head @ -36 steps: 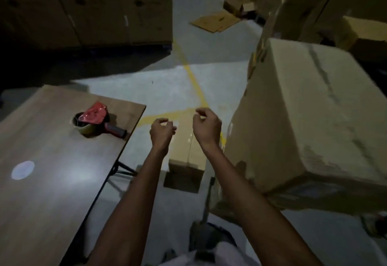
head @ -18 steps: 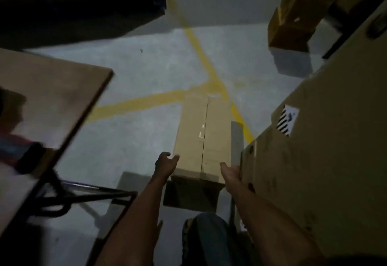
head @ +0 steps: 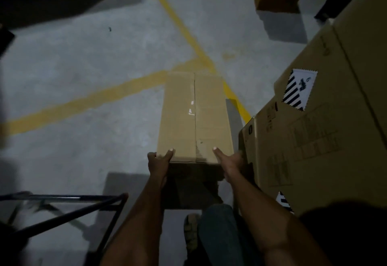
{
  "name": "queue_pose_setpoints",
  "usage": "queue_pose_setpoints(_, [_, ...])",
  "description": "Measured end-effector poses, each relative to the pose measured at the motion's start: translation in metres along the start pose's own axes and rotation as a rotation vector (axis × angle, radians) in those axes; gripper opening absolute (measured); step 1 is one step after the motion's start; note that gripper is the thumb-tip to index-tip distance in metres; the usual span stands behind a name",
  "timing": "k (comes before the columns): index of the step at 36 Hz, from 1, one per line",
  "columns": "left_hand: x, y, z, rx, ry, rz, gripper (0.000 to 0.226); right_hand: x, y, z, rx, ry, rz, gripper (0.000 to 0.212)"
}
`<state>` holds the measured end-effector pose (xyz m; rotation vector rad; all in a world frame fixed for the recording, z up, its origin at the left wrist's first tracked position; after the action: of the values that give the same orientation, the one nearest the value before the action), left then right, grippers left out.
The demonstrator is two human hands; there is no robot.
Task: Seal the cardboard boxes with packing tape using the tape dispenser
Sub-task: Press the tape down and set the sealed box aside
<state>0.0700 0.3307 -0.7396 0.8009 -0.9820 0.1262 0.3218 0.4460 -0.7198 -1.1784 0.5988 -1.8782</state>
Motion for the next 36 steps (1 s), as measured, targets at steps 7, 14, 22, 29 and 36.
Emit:
queue_pose_setpoints(7, [0.079, 0.037, 0.039, 0.186, 0.026, 0.078, 0.048, 0.066, -0.08, 0.05, 0.015, -0.004, 0.064, 0.08])
queue_pose_setpoints(14, [0.195, 0.071, 0.102, 0.162, 0.086, 0.041, 0.042, 0.164, -0.157, 0.117, 0.016, -0.026, 0.107, 0.076])
queue_pose_setpoints(22, [0.365, 0.094, 0.192, 0.203, 0.048, -0.11, 0.044, 0.334, -0.216, 0.225, -0.051, 0.1, 0.174, 0.045])
queue_pose_setpoints(29, [0.502, 0.097, 0.259, 0.325, -0.002, -0.293, 0.042, 0.45, -0.23, 0.305, -0.214, 0.169, 0.319, 0.033])
queue_pose_setpoints(36, [0.615, 0.05, 0.305, 0.466, 0.015, -0.483, 0.033, 0.516, -0.206, 0.369, -0.345, 0.127, 0.522, 0.03])
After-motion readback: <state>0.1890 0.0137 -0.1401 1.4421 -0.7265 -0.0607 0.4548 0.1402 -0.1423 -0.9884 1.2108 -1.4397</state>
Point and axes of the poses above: each hand's wrist, its own x-axis away from the middle knuckle, its own z-axis out of the back of the hand, y = z × x, the point moved 6 cm from there along -x, towards the middle knuckle, and after that the axes turned 11 degrees about z, right-handed, at the moved point
